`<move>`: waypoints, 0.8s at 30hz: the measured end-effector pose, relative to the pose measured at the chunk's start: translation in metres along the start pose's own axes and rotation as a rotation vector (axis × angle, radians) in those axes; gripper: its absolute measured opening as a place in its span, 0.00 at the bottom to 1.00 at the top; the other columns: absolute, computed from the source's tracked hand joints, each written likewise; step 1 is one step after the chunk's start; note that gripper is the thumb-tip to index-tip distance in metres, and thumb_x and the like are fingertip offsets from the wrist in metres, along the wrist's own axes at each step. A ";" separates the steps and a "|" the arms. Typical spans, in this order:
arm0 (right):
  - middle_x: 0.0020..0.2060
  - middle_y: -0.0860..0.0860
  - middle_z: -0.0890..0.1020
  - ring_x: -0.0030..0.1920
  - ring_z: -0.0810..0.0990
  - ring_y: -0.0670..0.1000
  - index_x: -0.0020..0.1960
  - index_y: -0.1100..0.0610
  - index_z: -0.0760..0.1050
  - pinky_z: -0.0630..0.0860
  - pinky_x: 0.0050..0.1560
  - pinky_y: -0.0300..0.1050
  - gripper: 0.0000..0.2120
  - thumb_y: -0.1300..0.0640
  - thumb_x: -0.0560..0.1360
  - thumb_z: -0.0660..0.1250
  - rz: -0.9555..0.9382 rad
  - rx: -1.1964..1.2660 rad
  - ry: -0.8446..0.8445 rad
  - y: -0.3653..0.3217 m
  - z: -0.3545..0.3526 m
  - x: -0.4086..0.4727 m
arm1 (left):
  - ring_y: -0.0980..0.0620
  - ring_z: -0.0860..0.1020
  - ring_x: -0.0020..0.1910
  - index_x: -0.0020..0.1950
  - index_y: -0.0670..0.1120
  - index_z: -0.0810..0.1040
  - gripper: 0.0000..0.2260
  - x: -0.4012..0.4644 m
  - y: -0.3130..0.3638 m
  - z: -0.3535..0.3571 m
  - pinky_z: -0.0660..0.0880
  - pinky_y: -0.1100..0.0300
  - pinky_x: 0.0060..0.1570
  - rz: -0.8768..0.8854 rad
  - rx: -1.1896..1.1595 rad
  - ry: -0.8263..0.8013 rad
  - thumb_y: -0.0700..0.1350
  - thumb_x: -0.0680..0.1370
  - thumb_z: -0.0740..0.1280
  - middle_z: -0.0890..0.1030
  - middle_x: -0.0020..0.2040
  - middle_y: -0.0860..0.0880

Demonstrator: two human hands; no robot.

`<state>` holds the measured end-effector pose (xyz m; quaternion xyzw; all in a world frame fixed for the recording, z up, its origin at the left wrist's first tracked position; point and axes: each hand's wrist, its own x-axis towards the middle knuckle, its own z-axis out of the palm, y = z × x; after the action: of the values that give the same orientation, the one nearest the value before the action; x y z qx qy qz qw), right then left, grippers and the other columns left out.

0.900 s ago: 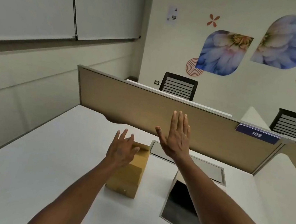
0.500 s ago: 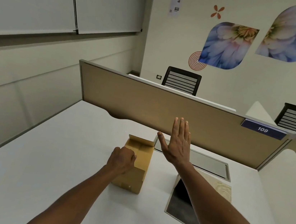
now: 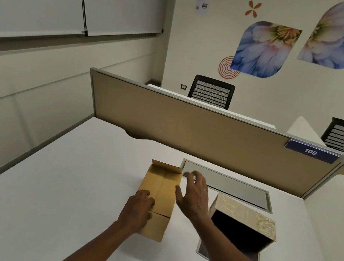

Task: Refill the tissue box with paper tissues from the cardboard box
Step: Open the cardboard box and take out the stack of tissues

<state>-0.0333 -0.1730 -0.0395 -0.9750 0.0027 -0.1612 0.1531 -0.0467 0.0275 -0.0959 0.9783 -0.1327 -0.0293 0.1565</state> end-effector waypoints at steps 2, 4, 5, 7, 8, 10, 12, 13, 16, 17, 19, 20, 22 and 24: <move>0.68 0.53 0.74 0.69 0.73 0.55 0.70 0.54 0.73 0.74 0.66 0.47 0.23 0.45 0.78 0.67 0.004 0.009 -0.052 -0.002 0.014 -0.009 | 0.42 0.62 0.77 0.73 0.57 0.70 0.20 0.003 -0.003 0.009 0.66 0.51 0.73 0.034 0.050 -0.069 0.52 0.81 0.66 0.57 0.81 0.48; 0.71 0.52 0.73 0.71 0.71 0.54 0.73 0.53 0.71 0.71 0.70 0.48 0.24 0.46 0.79 0.65 0.018 0.011 -0.115 -0.003 0.027 -0.012 | 0.40 0.47 0.82 0.79 0.60 0.58 0.26 0.008 -0.005 0.016 0.54 0.42 0.78 0.070 0.135 -0.156 0.54 0.82 0.62 0.46 0.83 0.49; 0.73 0.52 0.72 0.73 0.69 0.54 0.75 0.53 0.69 0.69 0.73 0.48 0.25 0.47 0.80 0.64 0.017 0.007 -0.151 -0.004 0.031 -0.012 | 0.39 0.43 0.82 0.81 0.62 0.53 0.28 0.012 -0.005 0.018 0.50 0.39 0.78 0.081 0.172 -0.190 0.55 0.82 0.61 0.42 0.83 0.48; 0.78 0.53 0.66 0.79 0.62 0.55 0.78 0.52 0.64 0.62 0.78 0.52 0.27 0.48 0.81 0.63 -0.019 -0.017 -0.237 -0.006 0.037 -0.006 | 0.36 0.39 0.81 0.81 0.63 0.49 0.30 0.018 -0.007 0.024 0.46 0.35 0.77 0.083 0.219 -0.235 0.58 0.82 0.60 0.38 0.83 0.48; 0.80 0.53 0.63 0.81 0.58 0.56 0.80 0.52 0.62 0.59 0.79 0.53 0.28 0.48 0.82 0.62 -0.047 -0.034 -0.279 -0.007 0.039 -0.001 | 0.35 0.38 0.81 0.81 0.64 0.48 0.31 0.020 -0.008 0.027 0.46 0.34 0.77 0.081 0.229 -0.246 0.59 0.82 0.60 0.38 0.83 0.48; 0.82 0.53 0.58 0.82 0.53 0.57 0.82 0.53 0.57 0.54 0.81 0.54 0.30 0.47 0.83 0.61 -0.095 -0.065 -0.342 -0.009 0.041 0.010 | 0.34 0.39 0.80 0.81 0.63 0.49 0.31 0.022 -0.012 0.033 0.46 0.34 0.77 0.076 0.235 -0.250 0.59 0.82 0.61 0.37 0.83 0.47; 0.83 0.53 0.55 0.83 0.49 0.57 0.83 0.54 0.53 0.52 0.81 0.55 0.32 0.48 0.83 0.60 -0.114 -0.083 -0.373 -0.011 0.042 0.023 | 0.34 0.40 0.81 0.81 0.61 0.49 0.30 0.023 -0.017 0.039 0.48 0.36 0.77 0.070 0.244 -0.221 0.58 0.82 0.60 0.38 0.83 0.46; 0.83 0.53 0.53 0.83 0.48 0.57 0.83 0.55 0.52 0.52 0.82 0.55 0.32 0.49 0.83 0.60 -0.111 -0.084 -0.380 -0.011 0.042 0.029 | 0.34 0.41 0.81 0.81 0.59 0.50 0.29 0.023 -0.020 0.041 0.48 0.37 0.77 0.070 0.245 -0.202 0.56 0.83 0.60 0.38 0.83 0.45; 0.84 0.55 0.49 0.83 0.44 0.57 0.84 0.56 0.46 0.50 0.82 0.57 0.34 0.48 0.84 0.56 -0.085 -0.088 -0.411 -0.013 0.043 0.047 | 0.35 0.42 0.81 0.82 0.57 0.50 0.30 0.022 -0.025 0.048 0.49 0.38 0.78 0.073 0.220 -0.174 0.55 0.83 0.60 0.39 0.83 0.44; 0.84 0.55 0.47 0.83 0.43 0.58 0.84 0.57 0.44 0.49 0.82 0.58 0.34 0.47 0.85 0.55 -0.077 -0.095 -0.425 -0.014 0.043 0.053 | 0.35 0.42 0.81 0.82 0.56 0.49 0.30 0.022 -0.027 0.049 0.49 0.38 0.78 0.073 0.213 -0.174 0.55 0.83 0.60 0.39 0.83 0.44; 0.84 0.55 0.44 0.83 0.42 0.59 0.84 0.56 0.42 0.48 0.82 0.60 0.35 0.44 0.85 0.54 -0.060 -0.105 -0.460 -0.016 0.045 0.064 | 0.35 0.41 0.81 0.82 0.57 0.47 0.31 0.020 -0.028 0.052 0.47 0.38 0.78 0.074 0.208 -0.179 0.56 0.83 0.59 0.38 0.83 0.45; 0.84 0.55 0.43 0.83 0.42 0.59 0.84 0.56 0.42 0.48 0.82 0.61 0.35 0.43 0.85 0.53 -0.049 -0.104 -0.479 -0.016 0.046 0.069 | 0.36 0.40 0.81 0.82 0.57 0.46 0.32 0.020 -0.028 0.051 0.47 0.39 0.78 0.079 0.201 -0.179 0.57 0.83 0.59 0.37 0.82 0.45; 0.83 0.55 0.42 0.83 0.43 0.61 0.84 0.55 0.40 0.49 0.81 0.63 0.36 0.40 0.84 0.52 -0.019 -0.093 -0.515 -0.017 0.049 0.079 | 0.37 0.40 0.81 0.82 0.58 0.46 0.31 0.019 -0.028 0.048 0.48 0.39 0.78 0.089 0.170 -0.176 0.56 0.83 0.59 0.36 0.82 0.47; 0.84 0.56 0.43 0.83 0.45 0.61 0.84 0.54 0.40 0.51 0.80 0.65 0.37 0.39 0.84 0.52 0.014 -0.068 -0.548 -0.018 0.051 0.089 | 0.38 0.41 0.82 0.81 0.58 0.49 0.30 0.018 -0.028 0.040 0.52 0.41 0.78 0.102 0.118 -0.170 0.56 0.83 0.60 0.35 0.82 0.48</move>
<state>0.0664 -0.1453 -0.0521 -0.9868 -0.0267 0.1099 0.1163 -0.0260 0.0363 -0.1430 0.9718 -0.1964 -0.0965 0.0881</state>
